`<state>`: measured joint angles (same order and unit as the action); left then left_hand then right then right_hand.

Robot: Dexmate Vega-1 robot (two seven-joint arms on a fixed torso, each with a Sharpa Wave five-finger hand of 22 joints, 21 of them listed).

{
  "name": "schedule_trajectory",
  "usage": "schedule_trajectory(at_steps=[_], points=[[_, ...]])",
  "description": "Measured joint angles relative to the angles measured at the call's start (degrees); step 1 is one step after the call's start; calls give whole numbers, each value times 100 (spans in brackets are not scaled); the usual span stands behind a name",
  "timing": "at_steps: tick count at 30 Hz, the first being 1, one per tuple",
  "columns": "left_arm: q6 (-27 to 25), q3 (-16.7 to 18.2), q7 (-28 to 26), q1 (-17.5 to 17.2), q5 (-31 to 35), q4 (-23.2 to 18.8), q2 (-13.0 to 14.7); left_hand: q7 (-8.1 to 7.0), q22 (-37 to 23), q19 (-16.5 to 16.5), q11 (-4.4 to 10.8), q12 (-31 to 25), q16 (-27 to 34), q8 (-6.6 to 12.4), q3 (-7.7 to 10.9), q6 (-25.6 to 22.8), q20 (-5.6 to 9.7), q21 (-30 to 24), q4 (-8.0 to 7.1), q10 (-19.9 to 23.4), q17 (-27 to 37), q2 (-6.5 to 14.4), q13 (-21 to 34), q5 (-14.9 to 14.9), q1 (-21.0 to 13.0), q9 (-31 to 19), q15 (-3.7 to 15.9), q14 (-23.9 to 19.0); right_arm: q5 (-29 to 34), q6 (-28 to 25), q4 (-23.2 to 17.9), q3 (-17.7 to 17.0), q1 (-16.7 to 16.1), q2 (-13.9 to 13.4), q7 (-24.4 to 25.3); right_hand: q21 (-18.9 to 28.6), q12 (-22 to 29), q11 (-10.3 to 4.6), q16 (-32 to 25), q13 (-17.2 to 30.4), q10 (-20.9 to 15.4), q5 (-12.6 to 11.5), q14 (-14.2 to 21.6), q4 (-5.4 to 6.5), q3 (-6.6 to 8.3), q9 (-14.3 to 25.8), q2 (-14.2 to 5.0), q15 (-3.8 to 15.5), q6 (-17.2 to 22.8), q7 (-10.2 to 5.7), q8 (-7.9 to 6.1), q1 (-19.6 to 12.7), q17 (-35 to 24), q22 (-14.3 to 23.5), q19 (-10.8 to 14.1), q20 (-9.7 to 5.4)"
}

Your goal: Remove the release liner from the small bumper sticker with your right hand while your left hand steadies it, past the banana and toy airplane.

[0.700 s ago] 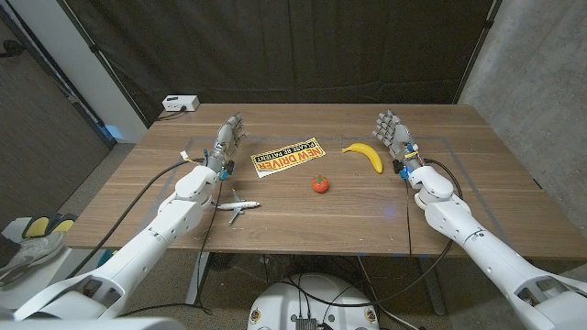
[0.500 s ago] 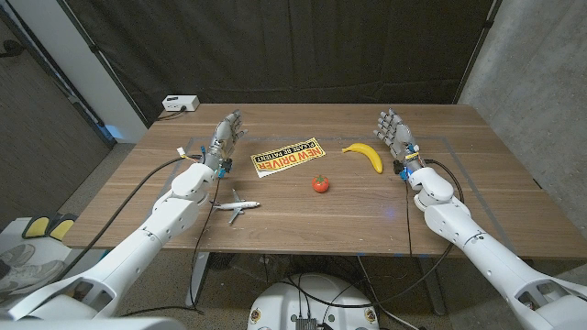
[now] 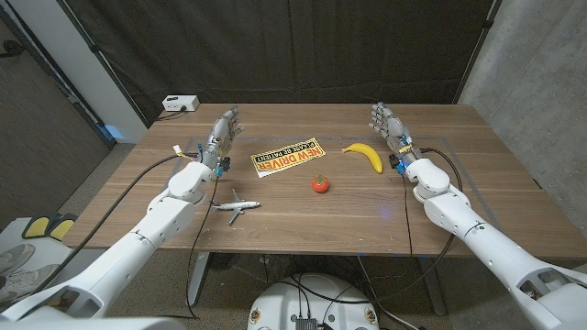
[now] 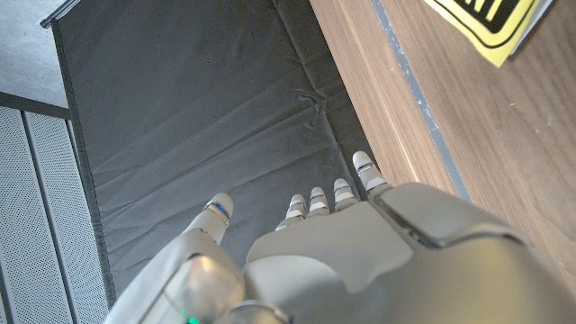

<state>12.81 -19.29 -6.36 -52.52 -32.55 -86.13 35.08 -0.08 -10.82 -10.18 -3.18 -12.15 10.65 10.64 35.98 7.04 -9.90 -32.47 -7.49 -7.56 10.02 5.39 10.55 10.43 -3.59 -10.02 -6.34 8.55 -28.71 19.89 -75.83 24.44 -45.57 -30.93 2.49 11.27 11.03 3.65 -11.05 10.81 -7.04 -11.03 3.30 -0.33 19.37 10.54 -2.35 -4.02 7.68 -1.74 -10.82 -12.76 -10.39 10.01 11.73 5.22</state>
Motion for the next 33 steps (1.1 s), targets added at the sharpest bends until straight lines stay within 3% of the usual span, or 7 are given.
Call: schedule_trajectory(at_steps=[1,2,11,19,33], points=[[-4,0,-13,0,3,0,0,0,0,0,-22,0,0,0,0,-21,0,19,0,22,0,0,0,0,0,0,-31,-6,0,0,45,41,71,-1,0,0,0,11,0,0,-11,0,0,-11,11,0,0,0,0,0,0,0,0,0,1,1],[-10,18,-47,-117,12,-223,9,-1,0,0,-42,0,0,0,0,-20,0,33,0,42,0,0,0,0,0,0,-44,-6,463,-75,94,89,147,-1,0,0,8,21,0,0,-22,0,17,-32,32,0,21,-17,5,5,0,-24,0,0,3,3],[-12,19,-191,-166,63,-292,-18,-11,0,12,-71,-43,40,33,-20,-134,-56,33,-20,134,27,0,28,0,0,0,-105,-68,753,-24,366,425,635,62,-114,0,22,10,0,0,-52,0,31,-105,57,0,-17,-31,31,31,-21,-107,-1,0,21,21],[21,41,-282,-292,89,-423,-67,-21,1,-8,-94,-43,44,45,-20,-183,-76,33,-20,199,27,0,27,0,0,0,-135,-99,1390,64,419,685,938,93,-252,0,22,10,0,0,-52,-22,31,-135,88,-1,-25,-30,31,31,-21,-176,-1,-1,53,53],[103,119,-321,-482,60,-537,-50,-22,1,20,-97,-87,82,45,-19,-246,-103,33,-19,303,26,0,27,0,0,0,-165,-213,2705,-454,-95,1183,1235,-17,-16,0,22,-9,0,-1,-71,-22,52,-253,111,-1,-54,-10,31,31,-21,-295,-1,-1,8,96]])
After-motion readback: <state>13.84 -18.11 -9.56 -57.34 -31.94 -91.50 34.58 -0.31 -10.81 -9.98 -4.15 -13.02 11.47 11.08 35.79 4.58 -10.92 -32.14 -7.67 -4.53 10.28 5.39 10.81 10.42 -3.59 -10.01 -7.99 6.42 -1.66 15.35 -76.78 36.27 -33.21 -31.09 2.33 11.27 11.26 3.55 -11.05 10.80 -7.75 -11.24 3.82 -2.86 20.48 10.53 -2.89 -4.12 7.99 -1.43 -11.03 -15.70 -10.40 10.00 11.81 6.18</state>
